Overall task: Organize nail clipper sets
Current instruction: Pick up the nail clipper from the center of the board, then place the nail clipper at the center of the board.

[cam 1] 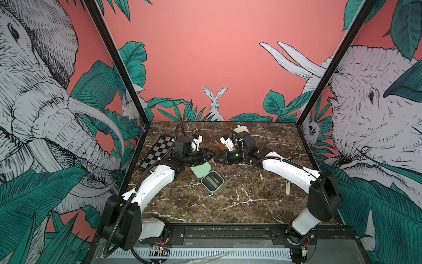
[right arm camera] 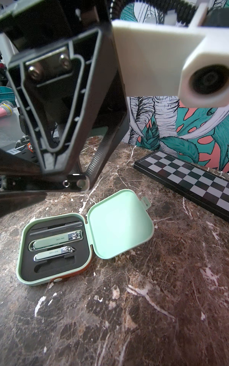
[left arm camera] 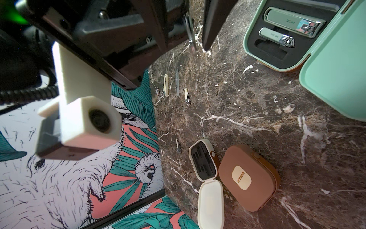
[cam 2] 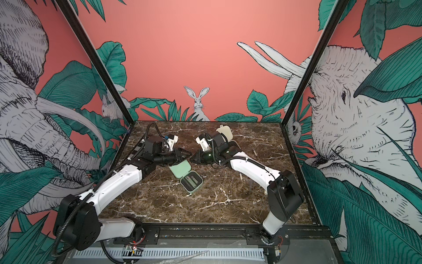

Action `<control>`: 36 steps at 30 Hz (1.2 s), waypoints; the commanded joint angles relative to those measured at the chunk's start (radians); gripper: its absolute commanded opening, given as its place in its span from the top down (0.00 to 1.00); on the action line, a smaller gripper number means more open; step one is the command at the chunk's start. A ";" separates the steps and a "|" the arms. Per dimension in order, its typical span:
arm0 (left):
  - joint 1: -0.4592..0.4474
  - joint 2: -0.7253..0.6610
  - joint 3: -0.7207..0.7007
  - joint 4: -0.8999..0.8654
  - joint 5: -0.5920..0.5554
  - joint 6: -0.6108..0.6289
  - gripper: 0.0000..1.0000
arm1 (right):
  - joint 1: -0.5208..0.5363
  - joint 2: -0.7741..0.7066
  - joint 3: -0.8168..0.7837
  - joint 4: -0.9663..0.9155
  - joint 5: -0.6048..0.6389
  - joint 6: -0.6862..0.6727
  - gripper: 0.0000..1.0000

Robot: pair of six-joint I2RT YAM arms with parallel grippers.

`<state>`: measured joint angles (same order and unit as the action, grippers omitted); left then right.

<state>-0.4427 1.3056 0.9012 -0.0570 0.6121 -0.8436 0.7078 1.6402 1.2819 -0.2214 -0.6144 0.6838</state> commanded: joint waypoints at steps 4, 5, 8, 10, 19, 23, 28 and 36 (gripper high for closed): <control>-0.013 0.002 0.036 -0.006 -0.002 0.006 0.77 | 0.008 -0.008 0.023 0.011 0.002 -0.015 0.97; -0.014 0.002 0.036 -0.007 -0.002 0.006 0.78 | 0.008 -0.008 0.022 0.010 0.004 -0.018 0.97; -0.016 0.002 0.036 -0.009 -0.003 0.006 0.81 | 0.009 -0.007 0.023 -0.001 0.009 -0.027 0.97; -0.017 0.001 0.035 -0.009 -0.002 0.006 0.85 | 0.009 -0.006 0.022 -0.005 0.010 -0.031 0.97; -0.026 0.011 0.041 -0.006 -0.001 0.029 1.00 | 0.010 -0.003 0.022 -0.013 0.007 -0.050 0.90; -0.040 0.012 0.062 -0.032 -0.030 0.096 1.00 | 0.000 -0.030 0.009 -0.023 0.034 -0.058 0.68; -0.191 0.042 0.225 -0.350 -0.378 0.432 1.00 | -0.118 -0.243 -0.153 -0.073 0.209 -0.024 0.54; -0.481 0.089 0.101 -0.147 -0.848 0.788 1.00 | -0.266 -0.452 -0.397 -0.192 0.354 -0.013 0.54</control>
<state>-0.8589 1.3712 1.0630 -0.2806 0.0013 -0.2584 0.4671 1.2030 0.9604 -0.3569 -0.3248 0.6498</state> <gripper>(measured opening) 0.065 0.458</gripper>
